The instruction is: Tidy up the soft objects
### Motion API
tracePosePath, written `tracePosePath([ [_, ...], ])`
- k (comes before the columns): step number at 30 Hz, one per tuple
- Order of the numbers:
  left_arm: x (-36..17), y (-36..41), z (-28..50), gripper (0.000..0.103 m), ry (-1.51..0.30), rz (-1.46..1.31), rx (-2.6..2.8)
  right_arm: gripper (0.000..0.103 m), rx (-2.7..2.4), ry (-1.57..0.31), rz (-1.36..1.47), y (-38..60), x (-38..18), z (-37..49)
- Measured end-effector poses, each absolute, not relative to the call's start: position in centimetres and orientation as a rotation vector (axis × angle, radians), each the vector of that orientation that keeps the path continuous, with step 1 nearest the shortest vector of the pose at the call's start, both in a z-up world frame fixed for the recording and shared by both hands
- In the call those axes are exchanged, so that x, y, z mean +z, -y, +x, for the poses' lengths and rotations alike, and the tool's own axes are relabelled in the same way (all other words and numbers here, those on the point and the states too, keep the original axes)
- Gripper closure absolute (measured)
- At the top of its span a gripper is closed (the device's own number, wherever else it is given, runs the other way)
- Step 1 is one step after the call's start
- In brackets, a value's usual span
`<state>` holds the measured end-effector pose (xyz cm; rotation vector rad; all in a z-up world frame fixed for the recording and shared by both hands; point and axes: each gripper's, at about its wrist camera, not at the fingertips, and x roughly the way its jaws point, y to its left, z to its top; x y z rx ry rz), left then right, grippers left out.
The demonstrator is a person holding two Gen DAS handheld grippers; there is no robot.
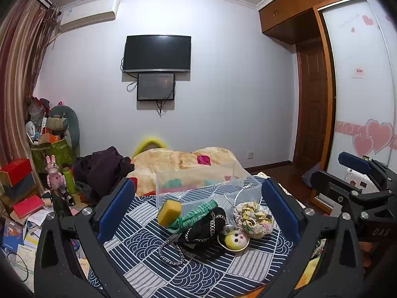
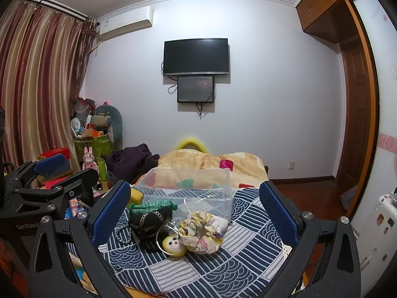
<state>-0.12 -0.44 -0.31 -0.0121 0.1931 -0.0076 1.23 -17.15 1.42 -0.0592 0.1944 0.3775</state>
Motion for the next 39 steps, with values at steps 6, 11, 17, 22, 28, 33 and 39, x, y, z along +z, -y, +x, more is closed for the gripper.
tracePosePath([
  [6,-0.21,0.36,-0.16,0.0,-0.192,-0.014,-0.011,0.0,0.385,-0.192,-0.051,17.01,1.39,1.06],
  [11,0.05,0.19,-0.4,0.0,-0.188,-0.013,-0.011,0.0,0.388,-0.192,-0.047,17.06,1.37,1.04],
  [17,0.03,0.17,-0.48,0.0,-0.187,-0.012,-0.011,0.0,0.389,-0.188,-0.043,17.05,1.21,1.04],
  [22,0.03,0.22,-0.49,0.0,-0.184,-0.011,-0.011,0.0,0.391,-0.187,-0.042,17.1,1.22,1.04],
  [28,0.0,0.39,-0.59,0.0,-0.178,-0.007,-0.009,0.0,0.391,-0.184,-0.042,17.19,1.23,0.99],
  [33,-0.01,0.37,-0.61,0.0,-0.178,-0.006,-0.009,0.0,0.389,-0.182,-0.037,17.33,1.4,0.94],
  [39,0.01,0.41,-0.66,0.0,-0.177,-0.007,-0.01,0.0,0.388,-0.181,-0.034,17.42,1.39,0.94],
])
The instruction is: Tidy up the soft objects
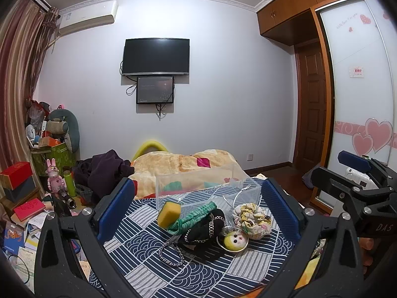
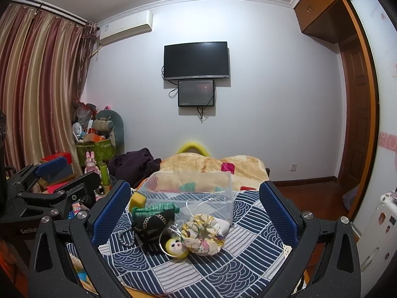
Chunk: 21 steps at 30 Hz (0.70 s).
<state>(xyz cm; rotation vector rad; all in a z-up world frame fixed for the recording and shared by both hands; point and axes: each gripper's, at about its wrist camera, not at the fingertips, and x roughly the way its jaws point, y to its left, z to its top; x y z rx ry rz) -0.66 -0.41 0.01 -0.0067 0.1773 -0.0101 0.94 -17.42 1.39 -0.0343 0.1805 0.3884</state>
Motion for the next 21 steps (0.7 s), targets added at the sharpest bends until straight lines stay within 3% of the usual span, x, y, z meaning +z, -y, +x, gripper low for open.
tracePosePath([
  [21,0.13,0.7,-0.62,0.0,-0.179,-0.007,-0.016,0.0,0.391,-0.175,-0.029,17.46,1.35,0.85],
])
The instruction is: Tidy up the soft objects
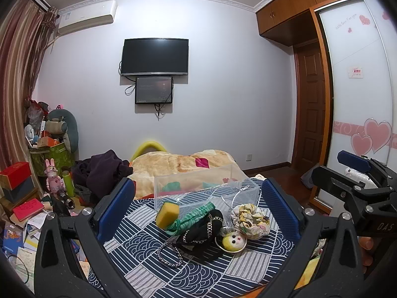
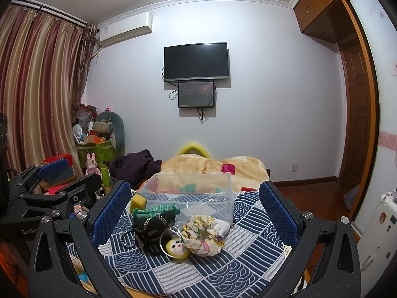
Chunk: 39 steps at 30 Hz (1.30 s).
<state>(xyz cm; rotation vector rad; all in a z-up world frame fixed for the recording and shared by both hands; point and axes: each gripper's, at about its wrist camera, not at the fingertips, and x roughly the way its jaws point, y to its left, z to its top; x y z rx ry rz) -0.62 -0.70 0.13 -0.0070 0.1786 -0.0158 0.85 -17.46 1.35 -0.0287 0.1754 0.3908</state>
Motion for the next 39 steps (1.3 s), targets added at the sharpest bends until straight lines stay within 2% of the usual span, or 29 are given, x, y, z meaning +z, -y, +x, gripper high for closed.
tracePosePath([
  [11,-0.3,0.3,0.6,0.0,-0.21,-0.016,-0.034,0.0,0.402,-0.189,-0.025,17.5,1.2,1.2],
  [20,-3.5,-2.6,5.2,0.0,-0.378,-0.066,-0.037,0.0,0.399,-0.302,-0.035,18.0,-1.6,4.7],
  [22,-4.4,-3.4,6.5,0.004,-0.416,-0.091,-0.033,0.0,0.396,-0.351,-0.033,18.2,-2.7,6.0],
  [24,-5.1,-3.9,7.8,0.019,-0.456,-0.089,-0.022,0.002,0.4,-0.392,-0.025,18.4,-3.6,7.2],
  [29,-6.9,-4.2,10.5,0.023,-0.512,-0.061,0.012,0.02,0.439,-0.506,0.0,18.5,-5.6,9.7],
  [34,-8.0,-5.1,12.7,0.029,-0.539,-0.081,0.029,0.029,0.48,-0.592,0.019,17.8,-7.1,11.8],
  [39,-9.2,-6.0,14.6,0.043,-0.572,-0.119,0.042,0.044,0.507,-0.682,0.026,16.9,-9.1,13.6],
])
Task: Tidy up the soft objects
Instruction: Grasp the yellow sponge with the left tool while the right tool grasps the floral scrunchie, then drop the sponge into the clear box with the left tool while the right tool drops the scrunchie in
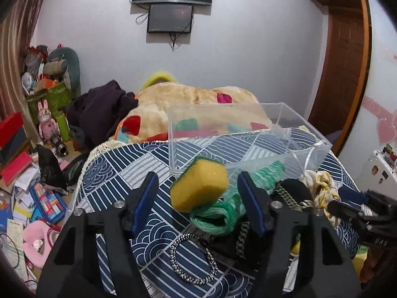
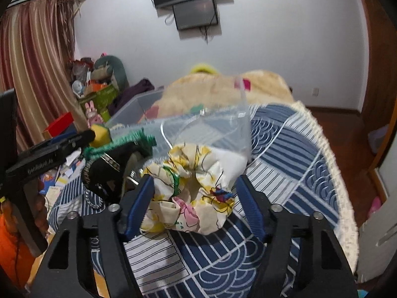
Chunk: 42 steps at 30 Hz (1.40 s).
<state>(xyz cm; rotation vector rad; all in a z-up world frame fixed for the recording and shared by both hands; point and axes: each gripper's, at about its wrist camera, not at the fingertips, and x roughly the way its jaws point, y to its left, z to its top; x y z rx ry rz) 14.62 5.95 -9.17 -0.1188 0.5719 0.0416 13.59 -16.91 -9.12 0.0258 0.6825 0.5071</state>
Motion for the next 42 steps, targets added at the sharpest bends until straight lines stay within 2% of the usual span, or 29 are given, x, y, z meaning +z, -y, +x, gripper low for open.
tracePosePath([
  [3,-9.9,-6.2,15.2,0.055,-0.592,-0.132,0.033,0.049,0.525,-0.714,0.046,17.0,-10.0,14.0],
  [6,-10.4,-6.2,15.1,0.063,-0.598,-0.138,0.018,0.061,0.538,-0.719,0.059,17.3,-10.2,13.9],
  [10,-10.2,-5.6,14.6,0.066,-0.575,-0.115,0.018,0.09,0.531,-0.713,0.057,17.6,-9.9,13.5],
  [11,-10.1,-5.6,14.4,0.066,-0.57,-0.113,0.017,0.092,0.52,-0.71,0.049,17.7,-9.8,13.5],
  [30,-3.0,-5.2,12.8,0.066,-0.388,-0.05,0.002,0.094,0.529,-0.435,0.042,17.7,-1.4,13.5],
  [36,-2.9,-5.6,14.9,0.066,-0.413,-0.067,-0.017,0.094,0.524,-0.423,0.016,15.6,-0.6,15.8],
  [42,-4.5,-6.6,18.3,0.066,-0.497,-0.096,-0.021,0.094,0.525,-0.501,0.026,13.8,-1.9,19.7],
])
